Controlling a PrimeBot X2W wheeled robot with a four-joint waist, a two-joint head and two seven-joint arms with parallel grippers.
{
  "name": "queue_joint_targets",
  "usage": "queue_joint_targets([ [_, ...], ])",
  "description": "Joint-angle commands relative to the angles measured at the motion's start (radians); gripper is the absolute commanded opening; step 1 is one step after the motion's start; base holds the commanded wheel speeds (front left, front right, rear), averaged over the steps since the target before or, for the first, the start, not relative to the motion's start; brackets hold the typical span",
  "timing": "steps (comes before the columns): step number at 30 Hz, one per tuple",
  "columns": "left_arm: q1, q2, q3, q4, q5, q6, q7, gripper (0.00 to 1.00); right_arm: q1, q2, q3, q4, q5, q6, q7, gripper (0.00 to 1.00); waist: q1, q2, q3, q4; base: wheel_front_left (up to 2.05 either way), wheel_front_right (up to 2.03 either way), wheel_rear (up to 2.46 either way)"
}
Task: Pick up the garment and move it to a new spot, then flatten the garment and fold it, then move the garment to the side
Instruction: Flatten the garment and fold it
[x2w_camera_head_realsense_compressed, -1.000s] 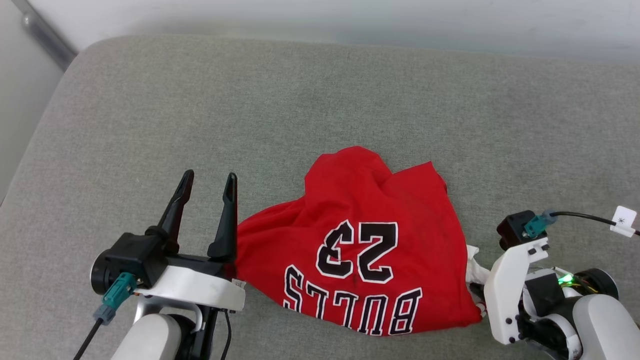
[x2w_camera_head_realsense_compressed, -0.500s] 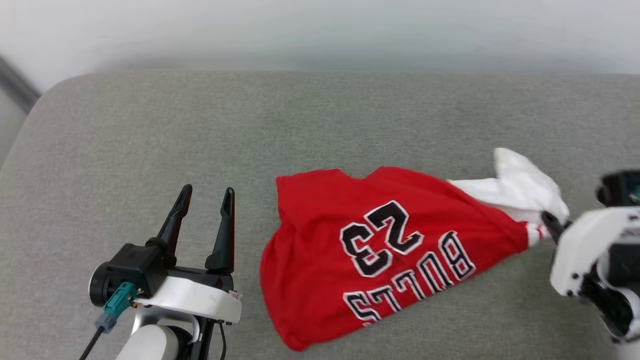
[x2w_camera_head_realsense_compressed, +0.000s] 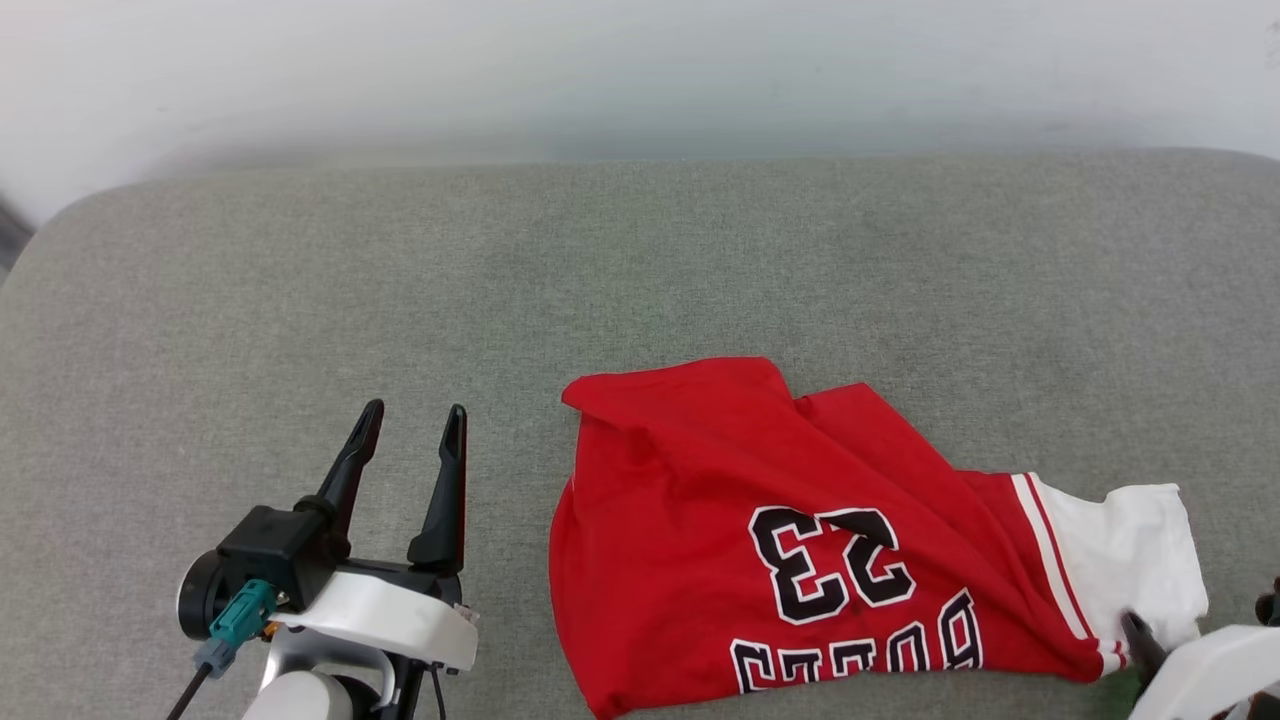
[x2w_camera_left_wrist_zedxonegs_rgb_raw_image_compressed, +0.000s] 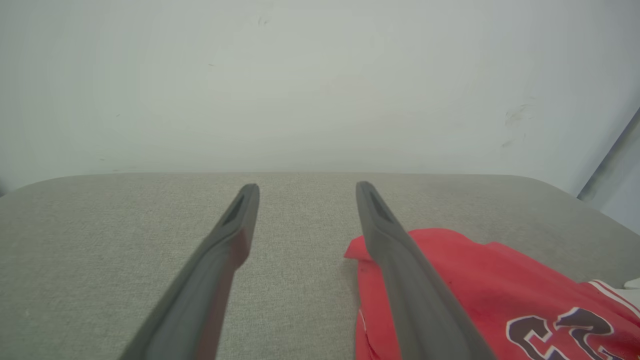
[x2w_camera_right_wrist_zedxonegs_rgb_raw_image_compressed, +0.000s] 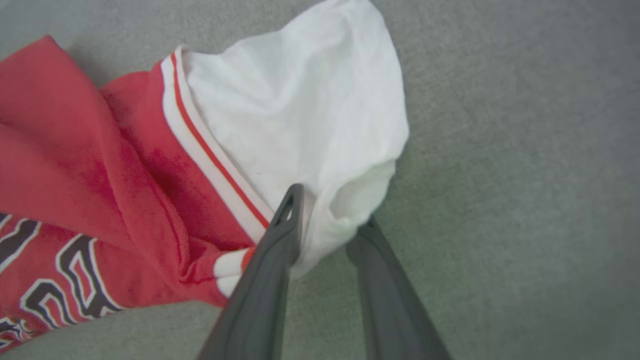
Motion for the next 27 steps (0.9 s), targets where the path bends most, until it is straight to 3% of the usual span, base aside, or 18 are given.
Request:
queue_joint_targets([
  [1,0.01,0.005,0.001,0.002,-0.003,0.004,0.001,1.0,-0.017,0.002,0.018,-0.011,-0.01,0.0,-0.067,1.0,0.0,0.0,-0.006,-0.001,0.0,0.0,0.0],
  [7,0.032,0.003,0.003,0.01,-0.011,0.015,0.002,1.0,-0.06,0.002,0.056,-0.061,-0.023,0.0,-0.366,1.0,0.0,0.0,-0.039,0.001,0.0,0.0,0.0],
  [12,0.064,0.003,0.017,0.014,-0.022,0.03,-0.003,1.0,-0.069,0.002,0.126,-0.12,-0.07,0.0,-0.495,1.0,0.0,0.0,-0.073,0.002,0.0,0.0,0.0],
  [17,0.096,0.006,0.024,0.007,-0.031,0.042,-0.004,1.0,-0.039,0.002,0.22,-0.204,-0.115,0.0,-0.505,1.0,0.0,0.0,-0.099,0.002,0.0,0.0,0.0],
  [27,0.133,0.019,0.021,-0.027,-0.023,0.068,0.017,1.0,0.046,-0.008,0.33,-0.314,-0.13,0.0,-0.388,1.0,0.0,0.0,-0.115,0.006,0.0,0.0,0.0],
])
